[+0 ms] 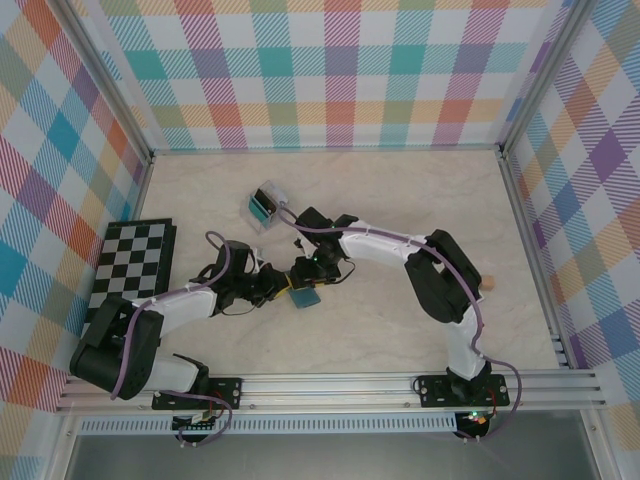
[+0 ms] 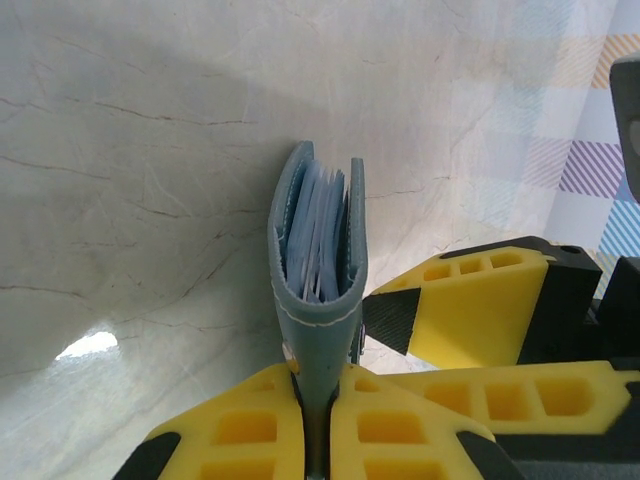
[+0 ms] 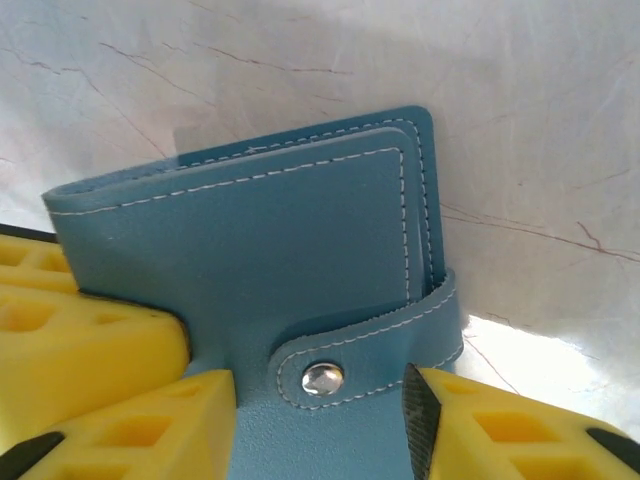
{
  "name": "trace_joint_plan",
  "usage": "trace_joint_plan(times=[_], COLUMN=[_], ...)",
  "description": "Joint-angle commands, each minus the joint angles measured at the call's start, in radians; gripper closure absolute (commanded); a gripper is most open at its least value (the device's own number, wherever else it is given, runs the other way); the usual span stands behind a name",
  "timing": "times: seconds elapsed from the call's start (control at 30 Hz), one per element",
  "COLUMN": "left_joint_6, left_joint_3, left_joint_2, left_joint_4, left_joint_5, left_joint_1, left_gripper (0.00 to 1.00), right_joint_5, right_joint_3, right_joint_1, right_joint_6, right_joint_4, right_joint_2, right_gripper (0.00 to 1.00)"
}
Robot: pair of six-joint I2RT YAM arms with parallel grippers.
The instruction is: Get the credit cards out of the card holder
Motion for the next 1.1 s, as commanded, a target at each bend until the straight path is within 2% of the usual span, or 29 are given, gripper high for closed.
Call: trace_joint_plan(times=[0.0,0.23,0.4,0.53,0.6,0.83,0.93,1.07], left_joint_6=[0.015,0.023,0.032,0.036,0.035,0.052,0.057,0.061], left_joint_3=[0.029,0.037,0.036,0.04,0.041,0.066,0.078,0.087], left_joint_2=[0.001,-0.017,-0.031,-0.023,-0.018,-0.006,0.004,0.013], left_joint_4=[-0.016,-0.08,-0.118,-0.133,-0.131,-0.166,-0.18,-0.199], left_joint_5=[0.009,-0.031,-0.064,-0.072,-0.069,-0.063,-0.058,-0.059], left_joint_1=[-0.011,-0.011,-0.01,-0.01,-0.011,-0.011,-0.01,-0.011], left_gripper=[1.0,1.0,1.0,1.0,1.0,1.0,0.93,0.81], right_joint_5=[0.032,0.147,0.185,0.202,0.189,0.01,-0.009,-0.012], right_joint_3=[0.025,-0.011,-0.077,-0.099,-0.099,-0.092,-0.065,-0.053], right_joint_1=[0.0,-0.02,-0.075,-0.087,-0.088,-0.088,-0.088,-0.087], right_joint_6=[-0.009,0.055,0.124,0.132,0.127,0.051,0.034,0.021], right_joint_4=[-0.041,-0.054,-0.041,-0.039,-0.032,0.057,0.039,0.032], right_joint_2=[0.024,-0.007,-0.055,-0.078,-0.083,-0.081,-0.056,-0.037], right_gripper=[0.54,0.63,0.69,0.71,0.71,0.66,0.65,0.7])
